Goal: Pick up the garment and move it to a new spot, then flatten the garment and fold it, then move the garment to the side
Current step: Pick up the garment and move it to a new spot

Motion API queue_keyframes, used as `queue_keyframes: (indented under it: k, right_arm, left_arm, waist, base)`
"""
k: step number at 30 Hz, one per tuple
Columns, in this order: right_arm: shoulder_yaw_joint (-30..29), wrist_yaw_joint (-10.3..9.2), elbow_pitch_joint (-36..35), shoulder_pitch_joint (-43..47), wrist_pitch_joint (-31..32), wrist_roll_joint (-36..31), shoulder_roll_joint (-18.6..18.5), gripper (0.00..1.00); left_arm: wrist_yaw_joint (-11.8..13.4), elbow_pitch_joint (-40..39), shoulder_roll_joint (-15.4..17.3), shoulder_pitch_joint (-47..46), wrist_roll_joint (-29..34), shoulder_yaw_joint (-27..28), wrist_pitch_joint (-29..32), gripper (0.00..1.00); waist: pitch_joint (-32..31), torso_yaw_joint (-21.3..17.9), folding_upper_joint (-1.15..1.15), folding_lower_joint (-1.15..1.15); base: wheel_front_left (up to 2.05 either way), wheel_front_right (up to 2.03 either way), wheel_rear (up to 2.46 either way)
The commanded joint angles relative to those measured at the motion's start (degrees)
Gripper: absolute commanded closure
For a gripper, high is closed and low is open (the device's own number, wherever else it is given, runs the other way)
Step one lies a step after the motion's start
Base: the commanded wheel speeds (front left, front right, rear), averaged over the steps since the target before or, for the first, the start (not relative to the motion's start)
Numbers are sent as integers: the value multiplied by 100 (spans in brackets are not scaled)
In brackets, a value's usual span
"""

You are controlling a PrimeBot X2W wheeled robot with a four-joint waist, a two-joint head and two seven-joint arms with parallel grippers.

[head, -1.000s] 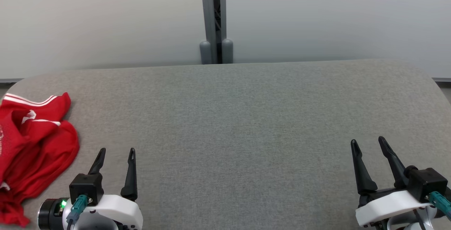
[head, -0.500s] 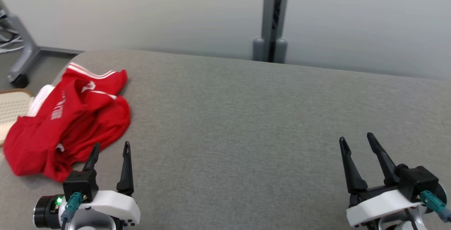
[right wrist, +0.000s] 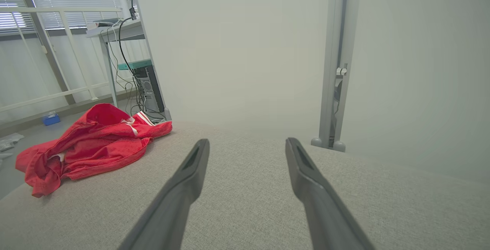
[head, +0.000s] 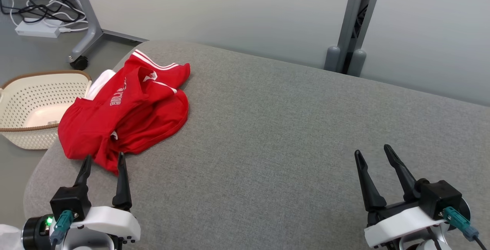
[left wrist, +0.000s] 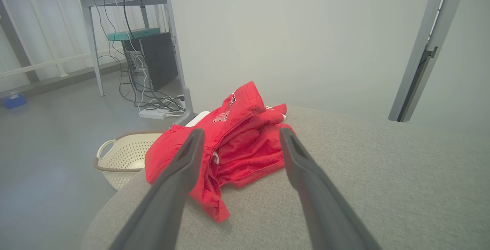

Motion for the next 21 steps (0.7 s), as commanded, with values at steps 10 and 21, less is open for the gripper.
queue_keyframes:
  k: [10, 21]
  right_arm:
    - [-39, 13, 56, -17, -62, -77, -4, 0]
    - [42, 13, 22, -1, 10, -69, -56, 0]
  left_arm:
    - [87, -29, 27, 54, -55, -23, -6, 0]
    - [171, -269, 69, -236, -53, -29, 32, 0]
  waist:
    - [9, 29, 0, 0]
    - [0, -51, 0, 0]
  base:
    - [0, 0, 0]
    - [0, 0, 0]
